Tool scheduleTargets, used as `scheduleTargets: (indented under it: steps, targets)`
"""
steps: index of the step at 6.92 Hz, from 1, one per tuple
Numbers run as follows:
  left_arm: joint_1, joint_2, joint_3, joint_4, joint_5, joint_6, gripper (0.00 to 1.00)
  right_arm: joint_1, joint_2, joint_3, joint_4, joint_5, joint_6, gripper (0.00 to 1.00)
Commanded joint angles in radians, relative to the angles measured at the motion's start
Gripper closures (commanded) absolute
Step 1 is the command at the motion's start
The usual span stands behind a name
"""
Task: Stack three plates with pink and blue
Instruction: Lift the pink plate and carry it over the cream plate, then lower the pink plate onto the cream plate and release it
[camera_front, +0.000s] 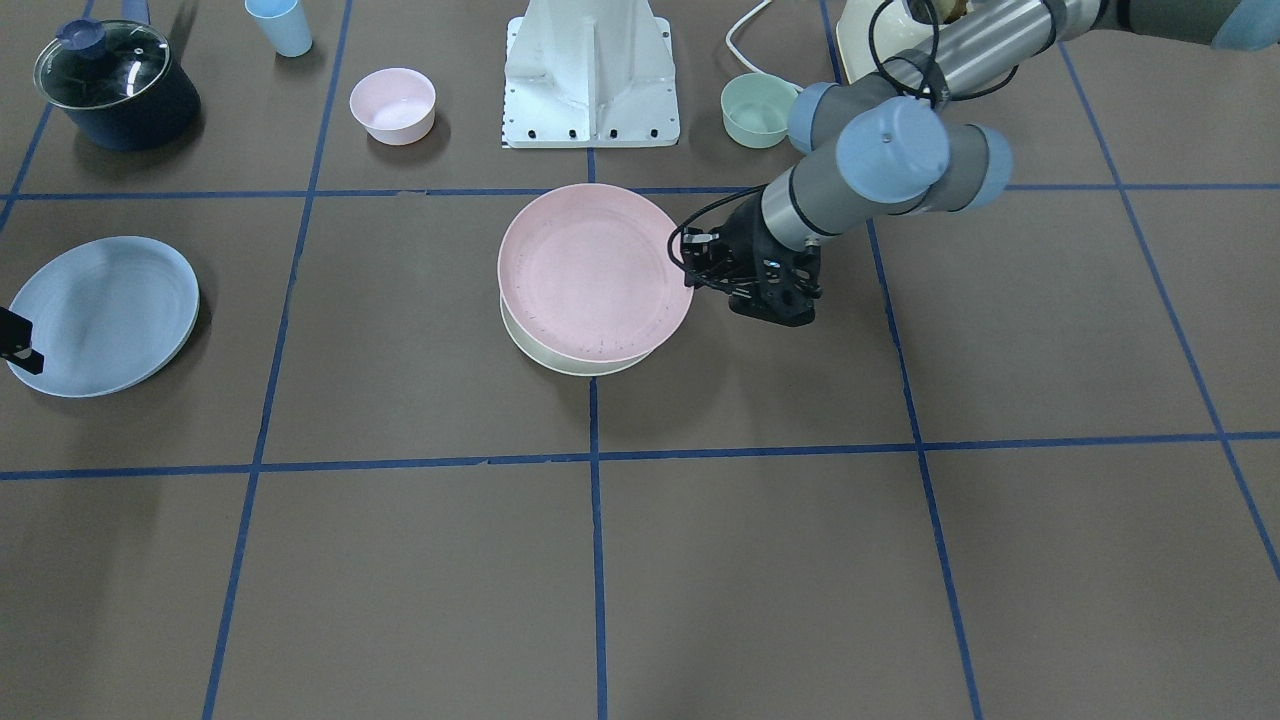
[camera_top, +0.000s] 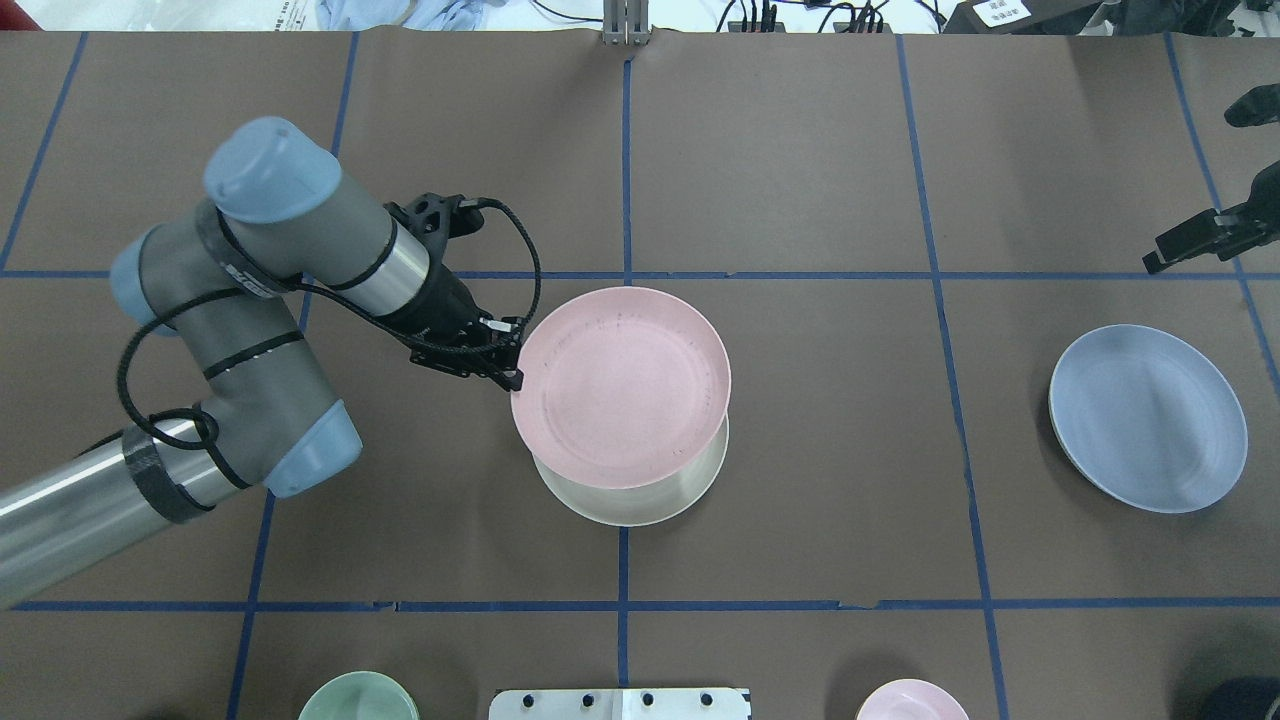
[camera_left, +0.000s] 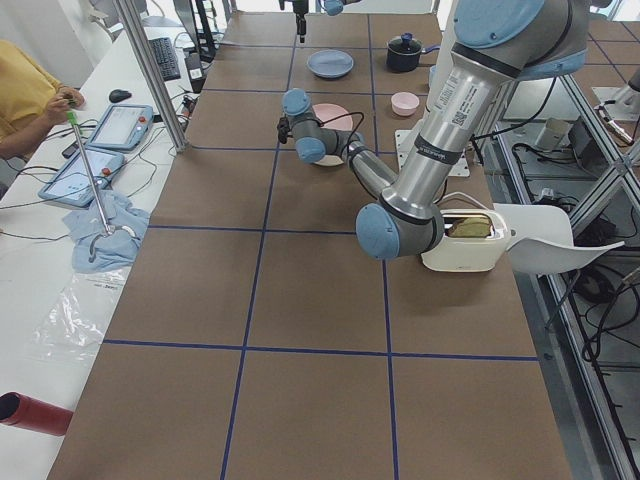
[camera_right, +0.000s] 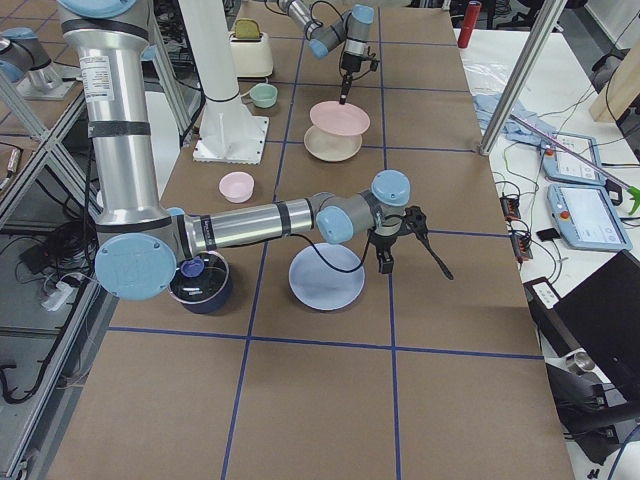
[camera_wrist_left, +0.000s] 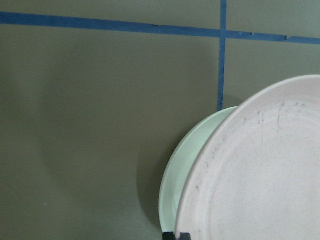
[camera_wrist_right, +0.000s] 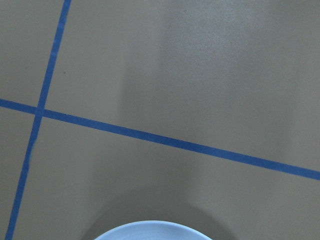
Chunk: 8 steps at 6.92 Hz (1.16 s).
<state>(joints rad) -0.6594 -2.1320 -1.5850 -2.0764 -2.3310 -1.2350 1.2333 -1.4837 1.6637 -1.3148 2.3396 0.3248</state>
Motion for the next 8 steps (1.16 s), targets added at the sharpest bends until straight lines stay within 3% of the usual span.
scheduleTargets:
  steps: [1,2,3,4,6,7,8]
  targets:
    - [0.059,-0.019,0.040,-0.019,0.065,-0.007,1.00,0.000,0.000,-0.001,0.000,0.001,0.000,0.00]
    - [0.073,-0.016,0.040,-0.021,0.070,-0.004,1.00,-0.002,0.000,-0.002,0.000,0.003,0.000,0.00]
    - [0.095,-0.013,0.040,-0.024,0.109,0.000,0.66,0.000,0.000,-0.004,0.000,0.004,0.000,0.00]
    - [0.093,-0.002,0.016,-0.028,0.116,-0.001,0.01,-0.002,0.003,-0.005,0.000,0.004,0.000,0.00]
    - [0.003,0.050,-0.093,-0.021,0.110,0.002,0.00,-0.012,0.005,-0.005,0.000,0.004,0.000,0.00]
    - [-0.037,0.066,-0.128,-0.019,0.107,0.005,0.00,-0.032,-0.042,-0.002,0.002,0.003,0.000,0.00]
    - [-0.048,0.066,-0.131,-0.019,0.107,0.005,0.00,-0.049,-0.120,-0.015,0.093,-0.003,-0.001,0.00]
